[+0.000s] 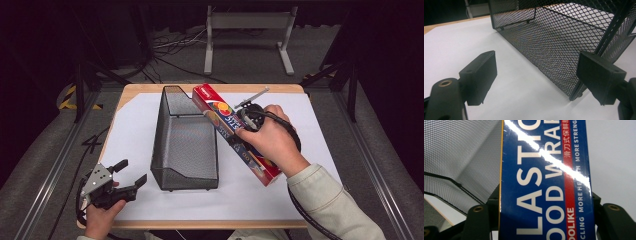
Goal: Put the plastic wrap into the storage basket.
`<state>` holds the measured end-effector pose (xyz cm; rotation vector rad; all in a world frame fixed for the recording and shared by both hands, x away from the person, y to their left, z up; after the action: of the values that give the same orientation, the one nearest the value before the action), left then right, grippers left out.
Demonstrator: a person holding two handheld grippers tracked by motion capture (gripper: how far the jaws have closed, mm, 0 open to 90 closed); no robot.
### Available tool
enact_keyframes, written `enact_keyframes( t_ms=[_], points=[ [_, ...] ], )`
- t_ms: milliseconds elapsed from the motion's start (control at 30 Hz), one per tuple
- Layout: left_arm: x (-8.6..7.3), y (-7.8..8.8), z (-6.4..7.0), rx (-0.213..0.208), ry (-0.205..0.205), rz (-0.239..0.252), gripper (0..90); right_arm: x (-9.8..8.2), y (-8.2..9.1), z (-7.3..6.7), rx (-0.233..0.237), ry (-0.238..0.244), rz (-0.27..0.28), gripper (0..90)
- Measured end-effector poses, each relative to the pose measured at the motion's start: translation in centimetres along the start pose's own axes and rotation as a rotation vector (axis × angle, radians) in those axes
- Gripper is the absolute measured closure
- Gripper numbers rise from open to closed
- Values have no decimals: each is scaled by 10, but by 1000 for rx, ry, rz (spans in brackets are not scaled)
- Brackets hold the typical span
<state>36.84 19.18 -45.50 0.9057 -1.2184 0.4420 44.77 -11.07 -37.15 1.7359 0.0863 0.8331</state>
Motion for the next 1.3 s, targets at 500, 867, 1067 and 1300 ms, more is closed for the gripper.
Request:
enact_keyframes(
  t_ms=[500,867,1067,1300],
  points=[
    [0,0,0,-3,4,0,171,12,-15,-32,32,12,0,395],
    [0,-1,0,-3,-1,1,171,24,-33,-51,40,-25,-1,395],
    [0,0,0,-3,0,5,171,28,-43,-58,40,-42,-4,395],
    [0,-1,0,-3,-1,3,171,30,-51,-65,35,-40,-15,395]
  ],
)
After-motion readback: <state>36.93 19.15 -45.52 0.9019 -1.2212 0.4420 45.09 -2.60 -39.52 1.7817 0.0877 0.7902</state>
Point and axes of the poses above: each handheld gripper's, and its own axes: y roughly backward along the jaws, x roughly out of its top, z roughly to its right, the point moved 10 cm from there along -y, roughly forward along the jaws, and after that the axes turned 1 degree about y, right-handed, at the moved point
